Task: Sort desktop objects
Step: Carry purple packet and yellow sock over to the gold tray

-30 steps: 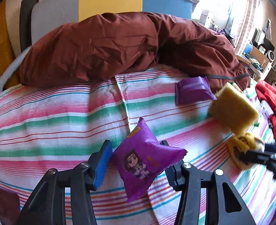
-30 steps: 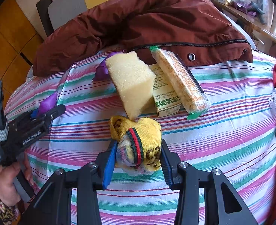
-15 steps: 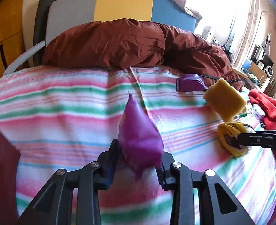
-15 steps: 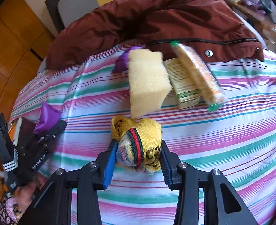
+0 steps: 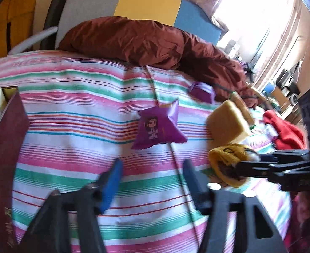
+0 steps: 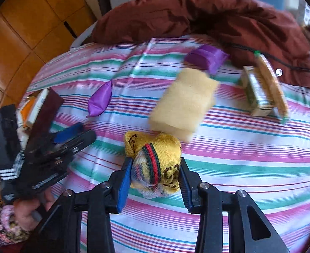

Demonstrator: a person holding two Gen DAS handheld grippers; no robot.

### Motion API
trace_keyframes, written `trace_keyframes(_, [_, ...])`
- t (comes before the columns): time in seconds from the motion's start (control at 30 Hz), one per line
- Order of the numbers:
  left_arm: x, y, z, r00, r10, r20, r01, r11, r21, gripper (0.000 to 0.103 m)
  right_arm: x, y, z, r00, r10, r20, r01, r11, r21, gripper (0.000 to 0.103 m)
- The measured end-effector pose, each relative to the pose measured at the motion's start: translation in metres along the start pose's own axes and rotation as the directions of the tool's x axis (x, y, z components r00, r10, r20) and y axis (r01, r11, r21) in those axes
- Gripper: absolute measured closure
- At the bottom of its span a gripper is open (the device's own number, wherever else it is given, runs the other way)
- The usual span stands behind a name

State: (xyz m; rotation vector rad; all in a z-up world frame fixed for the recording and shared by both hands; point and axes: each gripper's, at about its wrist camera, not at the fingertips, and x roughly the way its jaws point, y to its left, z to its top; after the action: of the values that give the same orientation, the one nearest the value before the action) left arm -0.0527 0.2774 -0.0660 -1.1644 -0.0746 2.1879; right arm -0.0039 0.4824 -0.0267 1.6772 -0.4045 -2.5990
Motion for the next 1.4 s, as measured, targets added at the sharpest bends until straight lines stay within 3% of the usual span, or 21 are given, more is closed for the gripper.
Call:
trace_keyframes(0.1, [0.001, -0.013, 0.013, 1.0, -0.03, 0.004, 0.03, 0.999, 0.031, 0.035, -0.002, -0.01, 0.0, 1.0, -0.006, -0.007, 0.006, 1.0, 0.027, 0.061])
trace_keyframes(0.2, [0.017, -0.019, 0.029, 0.999, -0.007, -0.034, 0.008, 1.0, 0.024, 0.032, -0.007, -0.016, -0.001, 1.0, 0.003, -0.009, -0.003, 0.999, 0.035, 0.061])
trace_keyframes(0.3, [0.038, -0.015, 0.04, 0.996, 0.039, -0.074, -0.039, 0.999, 0.006, 0.04, -0.006, -0.013, -0.001, 1.0, 0.001, -0.012, 0.0, 1.0, 0.021, 0.061])
trace_keyframes(0.33, [0.04, -0.016, 0.041, 0.995, 0.076, -0.063, -0.074, 0.997, 0.033, 0.047, -0.007, -0.012, -0.002, 1.0, 0.02, -0.012, -0.02, 1.0, 0.022, 0.061])
trace_keyframes(0.37, [0.042, -0.019, 0.042, 0.993, 0.1, -0.054, -0.096, 0.993, 0.074, 0.047, -0.008, -0.016, 0.0, 0.999, 0.046, -0.011, -0.046, 0.998, 0.03, 0.061])
trace_keyframes(0.47, [0.044, -0.019, 0.037, 0.994, 0.104, -0.031, -0.098, 0.982, 0.163, 0.049, -0.012, -0.022, 0.001, 0.986, 0.166, 0.009, -0.167, 0.984, 0.068, 0.061])
trace_keyframes(0.57, [0.04, -0.014, 0.031, 0.995, 0.099, -0.013, -0.095, 0.982, 0.164, 0.05, -0.022, -0.024, 0.01, 0.964, 0.245, 0.104, -0.255, 0.962, 0.098, 0.061])
trace_keyframes(0.67, [0.032, -0.007, 0.024, 0.997, 0.076, -0.002, -0.075, 0.989, 0.131, 0.05, -0.047, -0.044, 0.014, 0.901, 0.348, 0.258, -0.393, 0.908, 0.146, 0.061])
trace_keyframes(0.73, [0.028, -0.004, 0.022, 0.998, 0.063, -0.002, -0.063, 0.992, 0.108, 0.05, -0.061, -0.056, 0.013, 0.846, 0.394, 0.359, -0.473, 0.865, 0.165, 0.061])
trace_keyframes(0.77, [0.025, -0.002, 0.019, 0.998, 0.057, -0.002, -0.057, 0.994, 0.096, 0.05, -0.069, -0.063, 0.012, 0.812, 0.415, 0.41, -0.515, 0.84, 0.17, 0.061])
trace_keyframes(0.87, [0.015, 0.002, 0.009, 0.999, 0.036, -0.002, -0.036, 0.997, 0.067, 0.05, -0.083, -0.076, 0.01, 0.684, 0.478, 0.551, -0.647, 0.747, 0.153, 0.061])
trace_keyframes(0.93, [0.011, 0.002, 0.005, 1.0, 0.027, -0.002, -0.027, 0.998, 0.057, 0.05, -0.09, -0.08, 0.008, 0.62, 0.491, 0.612, -0.693, 0.708, 0.135, 0.061])
trace_keyframes(0.97, [0.007, 0.002, 0.002, 1.0, 0.017, -0.001, -0.017, 0.999, 0.048, 0.05, -0.092, -0.081, 0.007, 0.6, 0.498, 0.626, -0.709, 0.694, 0.128, 0.061])
trace_keyframes(1.0, [0.005, 0.002, 0.0, 1.0, 0.01, -0.001, -0.01, 0.999, 0.043, 0.05, -0.094, -0.081, 0.007, 0.596, 0.493, 0.633, -0.707, 0.696, 0.124, 0.061])
trace_keyframes(1.07, [-0.001, 0.001, -0.003, 1.0, -0.011, -0.001, 0.011, 0.999, 0.03, 0.05, -0.092, -0.078, 0.007, 0.607, 0.486, 0.629, -0.692, 0.712, 0.119, 0.061])
trace_keyframes(1.1, [-0.006, 0.0, -0.005, 1.0, -0.023, 0.003, 0.023, 0.999, 0.023, 0.05, -0.091, -0.075, 0.008, 0.63, 0.48, 0.61, -0.676, 0.726, 0.126, 0.061])
trace_keyframes(1.13, [-0.009, 0.0, -0.007, 1.0, -0.03, 0.007, 0.03, 0.999, 0.02, 0.05, -0.088, -0.073, 0.009, 0.675, 0.459, 0.577, -0.638, 0.757, 0.144, 0.061])
trace_keyframes(1.2, [-0.02, -0.003, -0.009, 0.999, -0.045, 0.02, 0.044, 0.999, 0.024, 0.05, -0.08, -0.071, 0.008, 0.746, 0.431, 0.508, -0.58, 0.795, 0.178, 0.061])
trace_keyframes(1.23, [-0.024, -0.005, -0.01, 0.998, -0.05, 0.024, 0.049, 0.998, 0.028, 0.05, -0.069, -0.066, 0.009, 0.795, 0.403, 0.453, -0.532, 0.822, 0.202, 0.061])
trace_keyframes(1.33, [-0.038, -0.008, -0.012, 0.997, -0.062, 0.036, 0.061, 0.997, 0.037, 0.05, -0.047, -0.06, 0.008, 0.869, 0.348, 0.352, -0.441, 0.866, 0.234, 0.061])
trace_keyframes(1.4, [-0.047, -0.008, -0.015, 0.996, -0.075, 0.038, 0.073, 0.997, 0.035, 0.05, -0.036, -0.055, 0.007, 0.893, 0.326, 0.311, -0.404, 0.884, 0.234, 0.061])
